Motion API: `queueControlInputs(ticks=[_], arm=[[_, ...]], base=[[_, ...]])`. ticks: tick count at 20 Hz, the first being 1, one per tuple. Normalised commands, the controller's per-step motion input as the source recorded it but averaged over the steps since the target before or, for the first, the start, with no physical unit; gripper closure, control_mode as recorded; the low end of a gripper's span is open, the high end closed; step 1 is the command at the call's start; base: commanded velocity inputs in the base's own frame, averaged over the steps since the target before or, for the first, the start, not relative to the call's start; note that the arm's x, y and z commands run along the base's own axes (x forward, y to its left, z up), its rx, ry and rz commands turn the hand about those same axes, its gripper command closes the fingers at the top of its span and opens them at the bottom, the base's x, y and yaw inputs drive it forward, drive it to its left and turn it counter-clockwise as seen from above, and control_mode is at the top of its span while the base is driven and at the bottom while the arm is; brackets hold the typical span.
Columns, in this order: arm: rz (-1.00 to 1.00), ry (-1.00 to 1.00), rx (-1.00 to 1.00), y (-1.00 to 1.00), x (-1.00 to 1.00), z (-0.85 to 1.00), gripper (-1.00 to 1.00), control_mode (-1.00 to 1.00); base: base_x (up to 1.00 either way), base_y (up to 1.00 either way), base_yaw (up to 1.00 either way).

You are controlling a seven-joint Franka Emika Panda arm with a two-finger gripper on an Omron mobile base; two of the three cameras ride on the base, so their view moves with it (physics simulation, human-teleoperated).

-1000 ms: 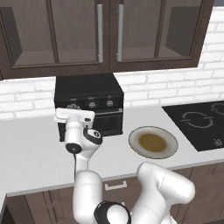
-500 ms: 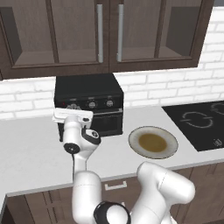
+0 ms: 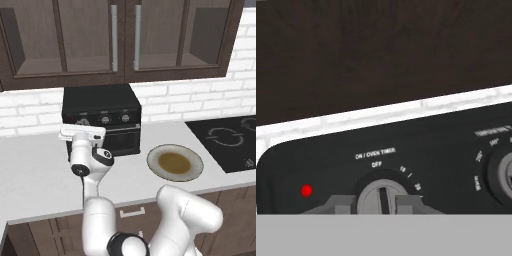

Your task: Pick up the kebab skewer and baguette bread, and place them inside the toaster oven. Close the toaster oven door and start by setting the timer.

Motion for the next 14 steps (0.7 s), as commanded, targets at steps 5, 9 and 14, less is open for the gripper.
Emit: queueControlInputs(ticks=[5,9,14], arm=[[-0.08,0.0,0.0,0.21,-0.1,0.16,1.0,-1.0],[-0.07,0.0,0.0,0.0,0.0,0.01,1.0,-1.0],[-0.05,0.0,0.0,0.0,0.0,0.03,1.0,-1.0]], base=[[0.0,0.0,0.0],[0.0,0.0,0.0],[0.0,0.0,0.0]])
